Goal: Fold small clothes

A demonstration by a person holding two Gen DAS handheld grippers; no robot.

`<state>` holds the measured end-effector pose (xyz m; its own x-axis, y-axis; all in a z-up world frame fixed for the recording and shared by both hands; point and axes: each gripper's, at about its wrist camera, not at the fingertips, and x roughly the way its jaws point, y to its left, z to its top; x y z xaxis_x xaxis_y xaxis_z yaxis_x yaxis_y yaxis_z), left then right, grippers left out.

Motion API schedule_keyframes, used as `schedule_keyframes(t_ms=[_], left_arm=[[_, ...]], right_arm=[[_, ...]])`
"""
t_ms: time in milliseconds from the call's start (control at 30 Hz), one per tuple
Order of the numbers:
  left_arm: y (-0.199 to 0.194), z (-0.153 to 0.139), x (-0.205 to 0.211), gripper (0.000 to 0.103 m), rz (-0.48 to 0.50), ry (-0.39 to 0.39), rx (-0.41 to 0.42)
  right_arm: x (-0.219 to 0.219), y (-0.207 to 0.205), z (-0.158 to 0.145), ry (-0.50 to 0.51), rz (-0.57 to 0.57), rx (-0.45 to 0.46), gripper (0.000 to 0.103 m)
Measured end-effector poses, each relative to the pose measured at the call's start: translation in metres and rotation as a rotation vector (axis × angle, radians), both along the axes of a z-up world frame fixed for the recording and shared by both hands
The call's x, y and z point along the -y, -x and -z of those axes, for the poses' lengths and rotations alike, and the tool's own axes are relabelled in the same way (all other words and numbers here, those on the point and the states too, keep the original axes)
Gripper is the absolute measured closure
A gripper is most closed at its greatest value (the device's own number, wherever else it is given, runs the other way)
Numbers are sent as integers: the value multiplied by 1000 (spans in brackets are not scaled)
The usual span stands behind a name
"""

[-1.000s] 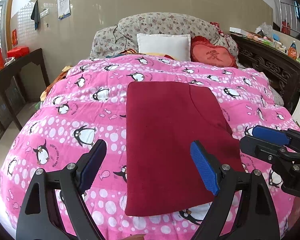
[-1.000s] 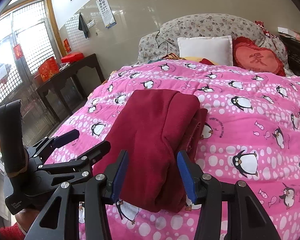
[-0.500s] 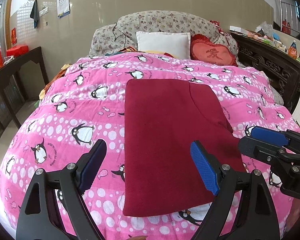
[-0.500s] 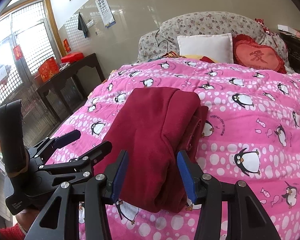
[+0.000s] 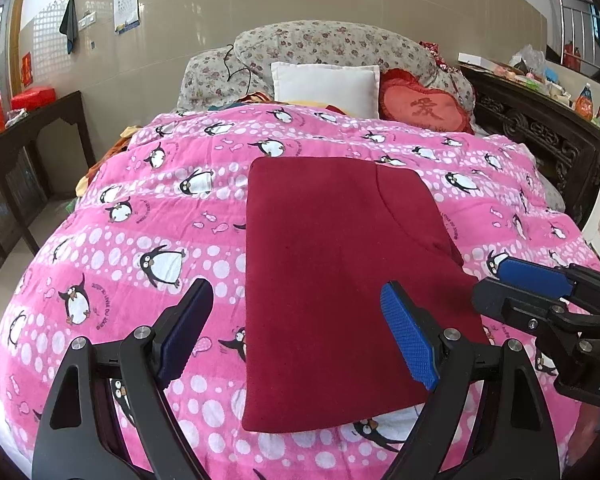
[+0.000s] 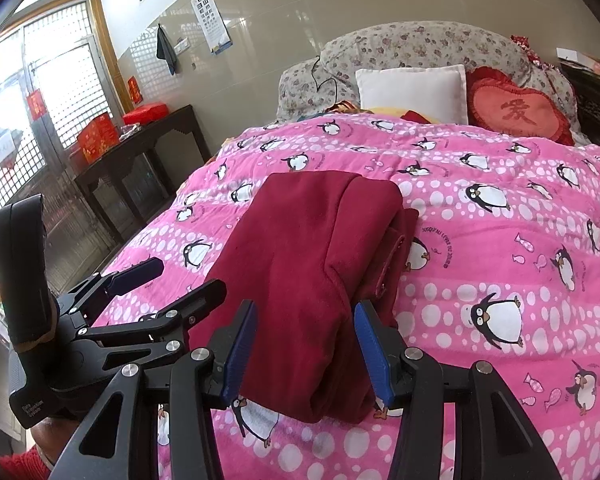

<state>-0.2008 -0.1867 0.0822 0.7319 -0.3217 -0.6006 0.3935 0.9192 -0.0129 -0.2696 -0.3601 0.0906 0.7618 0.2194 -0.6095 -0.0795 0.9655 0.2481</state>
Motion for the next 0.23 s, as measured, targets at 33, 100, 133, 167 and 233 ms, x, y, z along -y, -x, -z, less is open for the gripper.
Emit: schedule_keyframes(t_ms=[33, 100, 133, 167, 233], left_arm=[[1, 0, -1, 17, 0, 5, 4], [2, -1, -1, 17, -4, 9, 12], [2, -1, -2, 17, -8, 6, 14], [1, -1, -2, 17, -11, 3, 14], [0, -1, -3, 17, -13, 2, 8]], right_arm=[[0, 0, 1, -1, -1, -1, 54], [0, -1, 1, -1, -1, -4, 54], [1, -1, 2, -2, -2, -5, 54], [1, -1, 3, -2, -2, -6, 54], [2, -1, 3, -1, -2, -5, 54]])
